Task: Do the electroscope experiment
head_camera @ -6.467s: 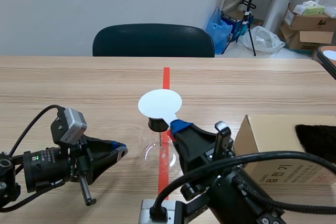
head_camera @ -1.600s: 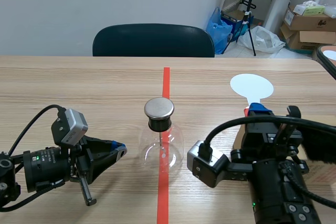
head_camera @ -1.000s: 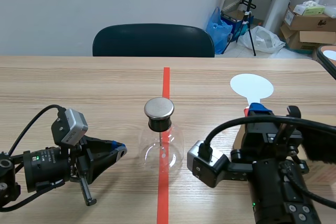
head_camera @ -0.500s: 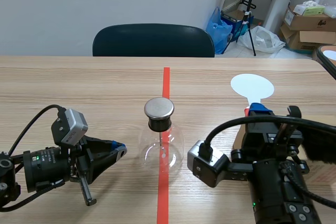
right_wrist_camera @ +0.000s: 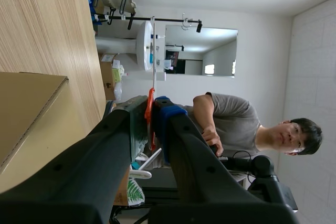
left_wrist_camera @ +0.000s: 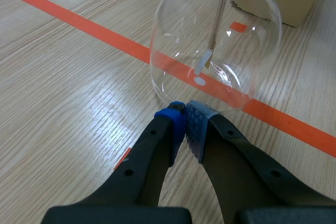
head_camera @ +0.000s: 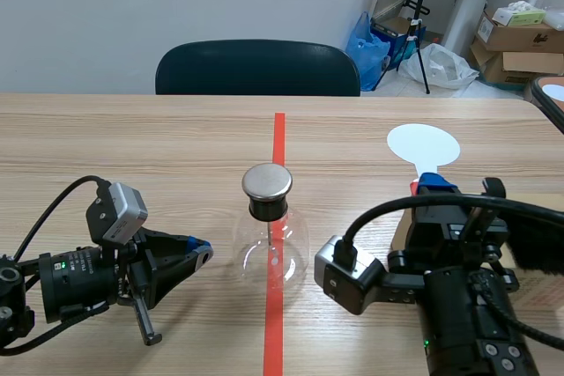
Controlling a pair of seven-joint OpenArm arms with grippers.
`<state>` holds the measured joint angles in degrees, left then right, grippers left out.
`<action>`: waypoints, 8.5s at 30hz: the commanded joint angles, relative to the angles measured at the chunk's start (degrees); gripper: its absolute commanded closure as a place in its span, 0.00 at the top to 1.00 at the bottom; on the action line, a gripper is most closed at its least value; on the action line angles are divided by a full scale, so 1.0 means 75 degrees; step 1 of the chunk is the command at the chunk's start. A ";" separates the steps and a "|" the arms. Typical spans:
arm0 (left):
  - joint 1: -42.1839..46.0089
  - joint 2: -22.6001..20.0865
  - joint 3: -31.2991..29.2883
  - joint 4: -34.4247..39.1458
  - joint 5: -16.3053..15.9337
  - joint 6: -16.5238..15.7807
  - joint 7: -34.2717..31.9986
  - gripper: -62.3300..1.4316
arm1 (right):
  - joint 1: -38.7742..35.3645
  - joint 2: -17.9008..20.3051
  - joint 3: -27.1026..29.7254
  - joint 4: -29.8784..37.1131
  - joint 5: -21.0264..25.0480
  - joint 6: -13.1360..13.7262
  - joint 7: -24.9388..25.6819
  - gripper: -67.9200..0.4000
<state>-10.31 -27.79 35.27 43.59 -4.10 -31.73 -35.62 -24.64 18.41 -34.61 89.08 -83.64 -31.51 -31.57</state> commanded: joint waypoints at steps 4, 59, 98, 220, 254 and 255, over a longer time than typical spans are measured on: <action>-0.0020 0.0017 -0.0055 0.0146 -0.0073 -0.0044 -0.0105 0.07 | 0.0085 0.0003 0.0061 0.0114 -0.0009 -0.0087 0.0023 0.02; 0.8533 -0.2063 -0.7018 0.7446 -0.0326 -0.1087 -0.1463 0.50 | -0.1827 -0.1268 0.7029 -0.1813 0.3719 -0.1780 0.9294 0.02; 0.8778 -0.1716 -0.7437 0.7749 0.1241 -0.1087 -0.2480 1.00 | -0.1542 -0.1253 0.7029 -0.2565 0.3241 -0.1780 0.9139 0.02; 0.8760 -0.1250 -0.7542 0.7746 0.1093 -0.1087 -0.2474 1.00 | -0.1851 -0.1381 0.7367 -0.2573 0.3465 -0.1780 0.9436 0.02; 0.8757 -0.1250 -0.7542 0.7746 0.1090 -0.1087 -0.2308 1.00 | -0.1684 -0.1358 0.7423 -0.2585 0.2999 -0.1772 0.9343 0.02; 0.8757 -0.1250 -0.7542 0.7746 0.1090 -0.1087 -0.2308 1.00 | -0.1684 -0.1358 0.7423 -0.2585 0.3002 -0.1775 0.9343 0.02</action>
<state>55.37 -37.47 -20.82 101.25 4.91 -39.79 -52.12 -37.50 7.79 20.56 69.14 -61.34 -41.80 38.52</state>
